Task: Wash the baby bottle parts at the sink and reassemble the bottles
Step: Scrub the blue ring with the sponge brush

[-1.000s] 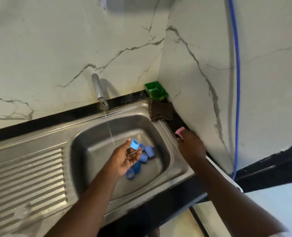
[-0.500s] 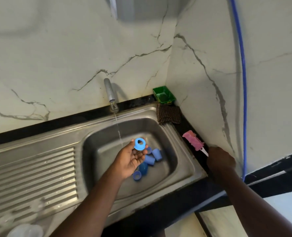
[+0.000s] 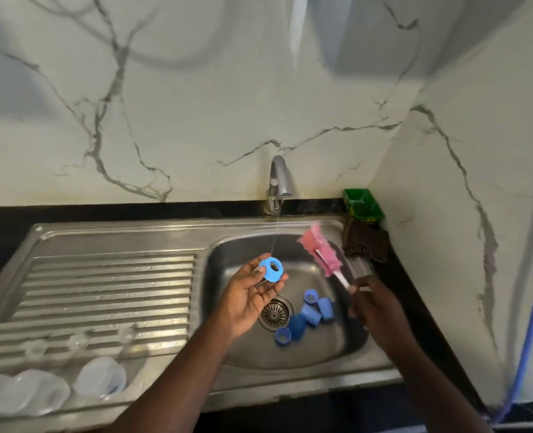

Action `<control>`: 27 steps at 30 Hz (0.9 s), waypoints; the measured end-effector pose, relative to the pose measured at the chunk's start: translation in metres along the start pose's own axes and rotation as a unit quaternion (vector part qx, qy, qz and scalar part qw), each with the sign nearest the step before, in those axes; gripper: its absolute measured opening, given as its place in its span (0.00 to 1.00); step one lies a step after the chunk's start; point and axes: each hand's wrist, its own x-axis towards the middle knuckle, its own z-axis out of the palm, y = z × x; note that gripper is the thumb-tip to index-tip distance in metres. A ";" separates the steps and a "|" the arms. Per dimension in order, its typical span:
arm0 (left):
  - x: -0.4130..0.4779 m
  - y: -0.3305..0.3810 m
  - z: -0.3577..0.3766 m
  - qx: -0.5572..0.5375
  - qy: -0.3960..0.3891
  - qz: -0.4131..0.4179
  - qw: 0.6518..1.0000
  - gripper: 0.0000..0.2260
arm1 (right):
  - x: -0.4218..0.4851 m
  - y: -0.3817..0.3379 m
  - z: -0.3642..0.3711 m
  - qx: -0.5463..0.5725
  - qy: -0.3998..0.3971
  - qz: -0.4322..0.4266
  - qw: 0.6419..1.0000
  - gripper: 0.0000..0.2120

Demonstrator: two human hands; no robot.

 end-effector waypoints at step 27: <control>-0.045 0.066 -0.021 0.102 -0.015 0.123 0.987 0.16 | -0.046 -0.101 0.101 0.017 -0.008 -0.107 0.994 0.05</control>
